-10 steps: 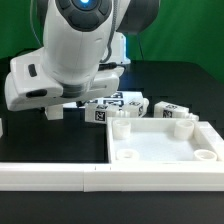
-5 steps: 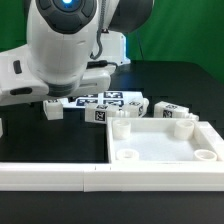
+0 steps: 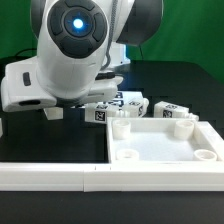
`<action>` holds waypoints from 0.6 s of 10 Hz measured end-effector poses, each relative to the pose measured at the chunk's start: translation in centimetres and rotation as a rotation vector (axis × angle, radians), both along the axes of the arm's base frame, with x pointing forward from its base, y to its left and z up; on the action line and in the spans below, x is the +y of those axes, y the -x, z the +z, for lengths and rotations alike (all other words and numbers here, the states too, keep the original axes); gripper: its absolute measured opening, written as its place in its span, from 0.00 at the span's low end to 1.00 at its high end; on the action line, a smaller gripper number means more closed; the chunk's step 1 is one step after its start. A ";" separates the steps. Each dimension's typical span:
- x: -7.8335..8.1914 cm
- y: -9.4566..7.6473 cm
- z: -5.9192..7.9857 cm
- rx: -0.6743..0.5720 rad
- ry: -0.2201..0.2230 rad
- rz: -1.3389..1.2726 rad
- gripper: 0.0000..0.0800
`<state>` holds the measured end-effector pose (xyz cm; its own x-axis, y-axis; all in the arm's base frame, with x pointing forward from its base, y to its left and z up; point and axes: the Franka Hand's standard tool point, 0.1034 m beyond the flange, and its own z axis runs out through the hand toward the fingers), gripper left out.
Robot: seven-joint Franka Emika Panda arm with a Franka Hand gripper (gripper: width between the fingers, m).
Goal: Assemble one leg
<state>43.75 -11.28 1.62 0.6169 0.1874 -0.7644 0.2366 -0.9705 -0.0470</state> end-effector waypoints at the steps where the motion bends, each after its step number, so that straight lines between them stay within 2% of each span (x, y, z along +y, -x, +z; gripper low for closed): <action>1: 0.1 0.0 0.0 0.001 -0.003 0.004 0.81; 6: -0.2 1.6 -1.0 0.047 -0.016 0.007 0.81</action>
Offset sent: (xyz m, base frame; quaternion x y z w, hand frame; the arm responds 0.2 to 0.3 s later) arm -0.0173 -0.0235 0.0043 -0.0352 -0.1032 0.0470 0.9929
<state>42.17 -11.53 0.59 0.5787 0.2040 -0.7896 0.2408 -0.9678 -0.0735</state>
